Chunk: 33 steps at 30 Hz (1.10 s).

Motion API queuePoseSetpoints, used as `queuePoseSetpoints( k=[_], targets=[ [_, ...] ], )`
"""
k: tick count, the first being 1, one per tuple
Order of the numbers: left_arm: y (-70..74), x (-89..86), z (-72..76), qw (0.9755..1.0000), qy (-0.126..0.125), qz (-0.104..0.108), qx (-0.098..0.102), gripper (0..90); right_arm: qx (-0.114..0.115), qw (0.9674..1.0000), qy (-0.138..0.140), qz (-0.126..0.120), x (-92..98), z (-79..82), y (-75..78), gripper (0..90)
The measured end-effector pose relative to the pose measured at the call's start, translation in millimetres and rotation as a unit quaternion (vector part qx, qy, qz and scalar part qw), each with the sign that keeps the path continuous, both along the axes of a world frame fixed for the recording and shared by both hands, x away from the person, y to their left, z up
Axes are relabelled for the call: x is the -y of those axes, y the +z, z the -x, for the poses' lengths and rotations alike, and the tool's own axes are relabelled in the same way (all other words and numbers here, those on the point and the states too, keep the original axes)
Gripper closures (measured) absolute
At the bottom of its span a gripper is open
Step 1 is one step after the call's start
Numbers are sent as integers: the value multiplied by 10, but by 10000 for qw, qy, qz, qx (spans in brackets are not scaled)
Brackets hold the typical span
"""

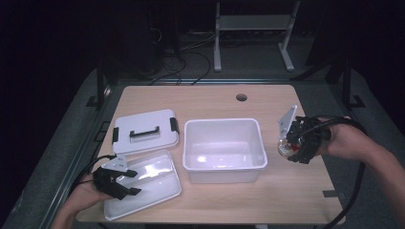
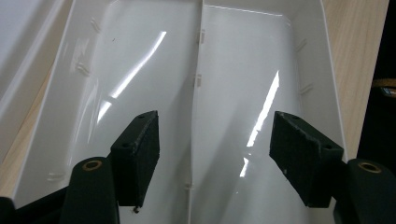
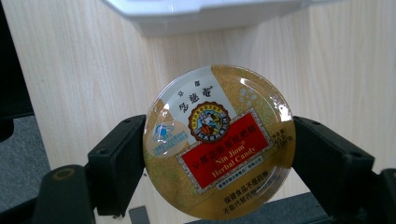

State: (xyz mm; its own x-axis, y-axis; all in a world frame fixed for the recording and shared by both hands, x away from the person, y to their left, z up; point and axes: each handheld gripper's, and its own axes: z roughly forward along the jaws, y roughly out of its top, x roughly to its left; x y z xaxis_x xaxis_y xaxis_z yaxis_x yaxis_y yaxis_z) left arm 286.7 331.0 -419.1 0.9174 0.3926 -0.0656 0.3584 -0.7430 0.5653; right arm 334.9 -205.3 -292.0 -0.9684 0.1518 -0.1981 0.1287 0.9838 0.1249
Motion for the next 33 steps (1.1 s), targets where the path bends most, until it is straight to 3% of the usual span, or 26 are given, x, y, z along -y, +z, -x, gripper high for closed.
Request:
queuePoseSetpoints(
  k=[14,22,33],
  targets=[
    [5,-1,10,10000,-19,-6,2,308,249,9986,419,-214,-369,23,313,207],
    [3,2,9,10000,-41,-18,15,306,275,9970,690,-203,-620,-5,304,207],
    [0,-13,16,10000,-25,-6,26,306,243,9960,852,-113,-842,-69,228,207]
  ],
)
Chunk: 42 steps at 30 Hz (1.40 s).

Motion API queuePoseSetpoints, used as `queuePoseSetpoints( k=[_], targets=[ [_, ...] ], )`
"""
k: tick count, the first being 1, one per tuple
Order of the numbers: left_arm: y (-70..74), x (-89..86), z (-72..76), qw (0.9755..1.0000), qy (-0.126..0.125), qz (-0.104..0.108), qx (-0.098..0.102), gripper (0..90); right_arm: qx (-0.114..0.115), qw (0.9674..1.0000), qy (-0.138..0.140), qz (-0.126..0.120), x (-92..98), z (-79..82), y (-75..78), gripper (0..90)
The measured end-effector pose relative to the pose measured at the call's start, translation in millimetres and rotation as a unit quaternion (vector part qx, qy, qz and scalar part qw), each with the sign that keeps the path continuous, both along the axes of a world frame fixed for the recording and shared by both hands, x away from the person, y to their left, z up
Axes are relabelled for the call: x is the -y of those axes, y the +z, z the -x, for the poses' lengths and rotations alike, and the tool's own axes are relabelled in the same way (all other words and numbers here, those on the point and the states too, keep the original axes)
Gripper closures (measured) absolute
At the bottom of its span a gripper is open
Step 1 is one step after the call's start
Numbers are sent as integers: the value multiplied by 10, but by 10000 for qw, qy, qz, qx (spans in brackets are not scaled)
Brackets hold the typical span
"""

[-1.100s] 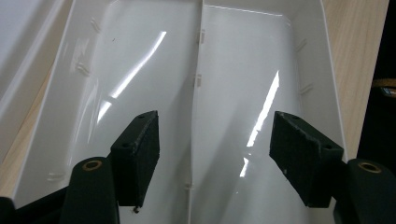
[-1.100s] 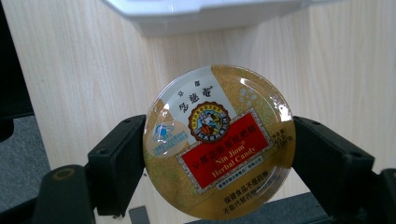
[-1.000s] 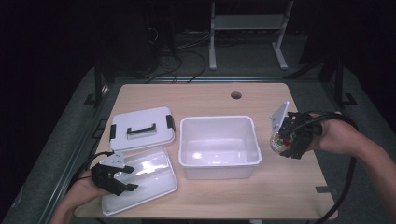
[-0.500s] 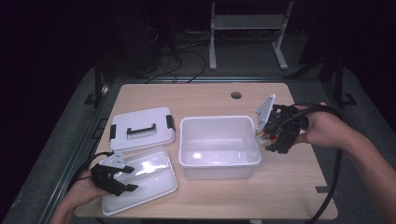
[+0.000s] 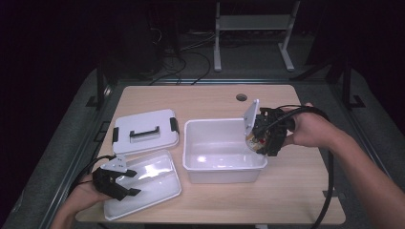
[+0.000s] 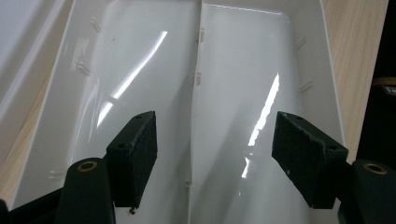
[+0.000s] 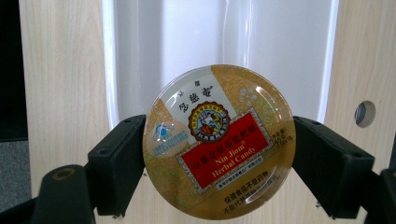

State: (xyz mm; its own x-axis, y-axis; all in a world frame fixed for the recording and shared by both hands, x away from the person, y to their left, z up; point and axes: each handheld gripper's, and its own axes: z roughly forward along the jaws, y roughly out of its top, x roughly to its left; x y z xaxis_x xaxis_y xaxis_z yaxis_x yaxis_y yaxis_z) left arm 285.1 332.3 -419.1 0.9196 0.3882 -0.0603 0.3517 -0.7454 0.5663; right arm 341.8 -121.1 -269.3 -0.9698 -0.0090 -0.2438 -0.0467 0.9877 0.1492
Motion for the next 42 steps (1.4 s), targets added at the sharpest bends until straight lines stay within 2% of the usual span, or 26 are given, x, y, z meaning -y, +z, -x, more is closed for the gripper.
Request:
queuePoseSetpoints(
  k=[10,21,34,42],
  targets=[
    [-12,-5,-2,10000,-11,1,-5,306,-26,9999,114,44,-172,-107,-138,207],
    [-23,-14,0,10000,-8,-11,-35,307,-110,9997,172,91,-252,-150,-312,206],
    [-30,-11,-3,10000,-13,-26,-40,308,-332,9994,70,-9,-249,-205,-524,206],
    [-38,-17,-6,10000,-7,-36,-52,308,-344,9994,60,15,-255,-243,-605,206]
  ],
)
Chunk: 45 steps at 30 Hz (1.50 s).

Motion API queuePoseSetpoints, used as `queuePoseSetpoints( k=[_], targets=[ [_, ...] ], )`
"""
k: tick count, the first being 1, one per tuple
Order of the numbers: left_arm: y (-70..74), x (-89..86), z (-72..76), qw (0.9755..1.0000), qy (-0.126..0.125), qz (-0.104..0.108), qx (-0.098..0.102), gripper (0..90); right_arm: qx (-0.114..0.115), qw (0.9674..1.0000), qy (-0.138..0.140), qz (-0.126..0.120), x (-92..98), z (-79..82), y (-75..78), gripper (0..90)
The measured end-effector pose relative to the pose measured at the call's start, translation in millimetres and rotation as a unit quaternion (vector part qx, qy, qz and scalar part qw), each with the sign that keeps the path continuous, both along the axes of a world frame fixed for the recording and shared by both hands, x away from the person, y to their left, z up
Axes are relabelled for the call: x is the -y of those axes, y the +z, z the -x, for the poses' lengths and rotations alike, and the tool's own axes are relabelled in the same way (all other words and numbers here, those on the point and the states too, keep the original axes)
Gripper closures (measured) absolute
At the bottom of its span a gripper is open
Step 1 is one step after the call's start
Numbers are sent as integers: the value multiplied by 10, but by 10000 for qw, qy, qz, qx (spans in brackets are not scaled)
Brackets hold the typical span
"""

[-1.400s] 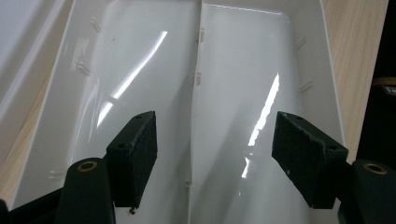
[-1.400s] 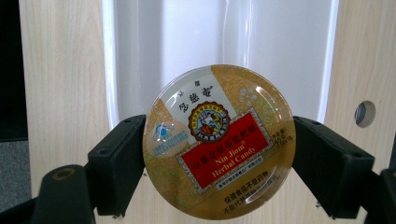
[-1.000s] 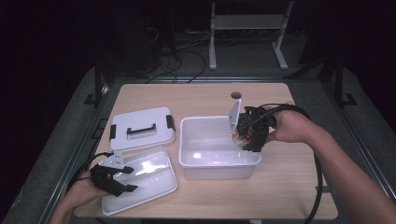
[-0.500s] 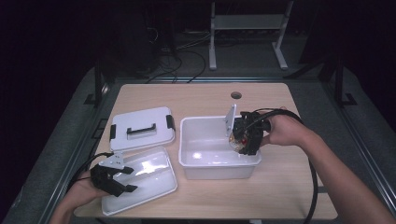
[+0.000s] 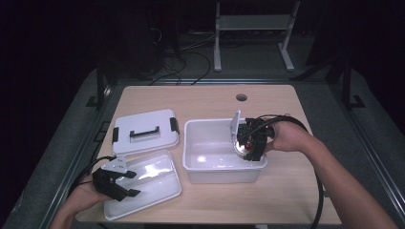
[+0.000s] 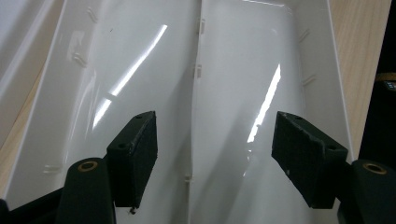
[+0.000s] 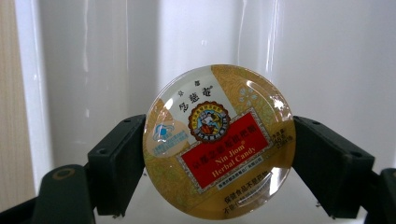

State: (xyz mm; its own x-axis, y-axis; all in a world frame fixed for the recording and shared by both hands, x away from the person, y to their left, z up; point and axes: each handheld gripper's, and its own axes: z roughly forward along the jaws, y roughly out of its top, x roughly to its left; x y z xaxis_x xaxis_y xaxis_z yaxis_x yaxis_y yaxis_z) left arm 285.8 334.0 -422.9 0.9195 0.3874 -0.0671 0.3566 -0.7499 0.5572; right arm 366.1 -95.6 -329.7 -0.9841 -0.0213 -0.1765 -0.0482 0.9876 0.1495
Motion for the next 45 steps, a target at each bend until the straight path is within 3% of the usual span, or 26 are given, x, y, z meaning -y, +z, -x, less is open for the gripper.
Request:
queuePoseSetpoints(
  k=[15,45],
  targets=[
    [-18,-5,2,10000,-12,-19,-27,308,-169,9998,-64,24,-46,-45,-154,205],
    [-31,0,-2,10000,-40,-54,-71,308,-235,9996,-183,-28,-92,-76,-181,200]
  ],
)
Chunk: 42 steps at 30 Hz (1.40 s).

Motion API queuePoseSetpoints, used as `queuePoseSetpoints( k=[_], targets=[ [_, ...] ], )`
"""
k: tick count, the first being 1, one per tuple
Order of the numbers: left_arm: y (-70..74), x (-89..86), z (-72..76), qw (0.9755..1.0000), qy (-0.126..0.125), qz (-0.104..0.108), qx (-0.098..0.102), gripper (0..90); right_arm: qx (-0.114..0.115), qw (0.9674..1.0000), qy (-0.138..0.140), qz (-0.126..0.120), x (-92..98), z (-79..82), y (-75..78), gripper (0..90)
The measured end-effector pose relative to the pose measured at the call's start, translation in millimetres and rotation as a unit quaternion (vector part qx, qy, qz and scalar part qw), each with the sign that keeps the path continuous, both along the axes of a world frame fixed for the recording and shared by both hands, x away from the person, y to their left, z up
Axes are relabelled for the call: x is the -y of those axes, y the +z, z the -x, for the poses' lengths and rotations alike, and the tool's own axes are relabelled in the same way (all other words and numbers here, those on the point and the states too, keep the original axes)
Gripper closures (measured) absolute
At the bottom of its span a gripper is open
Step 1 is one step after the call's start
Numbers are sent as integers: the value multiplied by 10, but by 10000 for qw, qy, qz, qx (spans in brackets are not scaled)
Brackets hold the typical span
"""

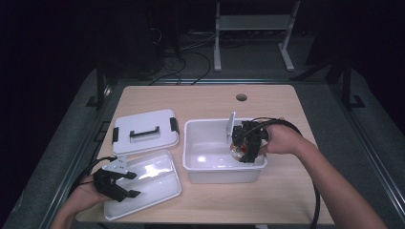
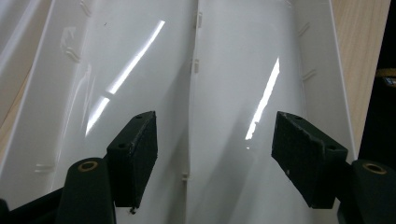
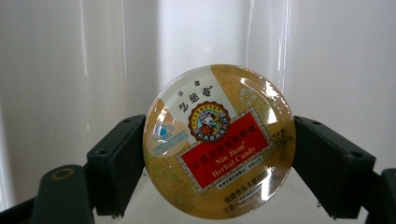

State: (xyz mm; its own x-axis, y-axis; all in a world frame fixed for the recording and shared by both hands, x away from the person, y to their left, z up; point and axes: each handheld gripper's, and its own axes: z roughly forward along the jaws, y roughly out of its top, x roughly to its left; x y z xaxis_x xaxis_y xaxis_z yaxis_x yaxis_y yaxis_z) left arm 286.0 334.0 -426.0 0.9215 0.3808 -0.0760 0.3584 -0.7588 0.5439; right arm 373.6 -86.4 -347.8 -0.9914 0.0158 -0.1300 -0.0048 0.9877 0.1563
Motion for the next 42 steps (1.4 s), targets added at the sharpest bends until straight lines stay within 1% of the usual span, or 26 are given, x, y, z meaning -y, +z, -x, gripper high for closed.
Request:
queuePoseSetpoints(
  k=[2,3,5,7,15,16,18,20,21,22,24,25,26,27,28,29,30,32,33,36,39,42],
  targets=[
    [0,-5,0,10000,-9,-3,2,308,-22,10000,-42,-20,-6,-15,2,191],
    [-1,-6,0,10000,-7,3,4,308,3,10000,-81,-46,-8,-14,6,178],
    [-2,-6,3,10000,-8,2,9,307,37,9997,-138,-193,-7,-19,47,178],
    [-3,-6,3,10000,-6,1,11,307,43,9995,-156,-272,-3,-23,82,178],
    [4,1,-1,10000,8,2,8,307,30,9993,-249,-293,62,-7,133,195],
    [6,5,-3,10000,19,6,16,307,50,9990,-266,-358,97,4,169,196],
    [10,6,-6,10000,7,-1,24,308,50,9989,-287,-373,109,11,183,198],
    [12,12,-9,10000,-9,-18,29,308,64,9984,-339,-449,166,44,243,204],
    [12,16,-11,10000,-15,-22,25,308,64,9984,-339,-449,166,44,243,204],
    [11,24,-13,10000,1,-15,14,308,79,9982,-367,-470,212,61,278,217],
    [13,26,-18,10000,-9,-14,2,308,71,9981,-366,-494,233,67,292,233],
    [14,28,-21,10000,-3,2,-4,306,31,9979,-390,-513,262,78,311,243],
    [16,30,-22,10000,5,-2,-2,295,50,9974,-488,-537,334,100,350,243],
    [17,31,-24,10000,13,-12,-3,295,50,9974,-488,-537,334,100,350,243],
    [20,32,-25,10000,11,-22,-11,286,109,9971,-501,-571,406,121,380,247],
    [20,32,-25,10000,11,-22,-11,286,109,9971,-501,-571,406,121,380,247],
    [22,32,-25,10000,12,-25,-7,286,121,9964,-586,-608,485,146,413,251],
    [25,36,-22,10000,20,-13,-2,286,136,9961,-599,-630,516,153,425,251],
    [25,38,-21,10000,16,-16,-2,286,161,9953,-659,-686,580,177,448,261],
    [17,49,-22,10000,18,-29,-15,285,186,9943,-744,-737,713,226,487,277],
    [15,67,-28,10000,10,-41,-13,280,194,9928,-890,-772,854,270,498,285],
    [15,79,-36,10000,36,4,-32,260,187,9905,-1045,-872,993,308,476,287]
  ],
)
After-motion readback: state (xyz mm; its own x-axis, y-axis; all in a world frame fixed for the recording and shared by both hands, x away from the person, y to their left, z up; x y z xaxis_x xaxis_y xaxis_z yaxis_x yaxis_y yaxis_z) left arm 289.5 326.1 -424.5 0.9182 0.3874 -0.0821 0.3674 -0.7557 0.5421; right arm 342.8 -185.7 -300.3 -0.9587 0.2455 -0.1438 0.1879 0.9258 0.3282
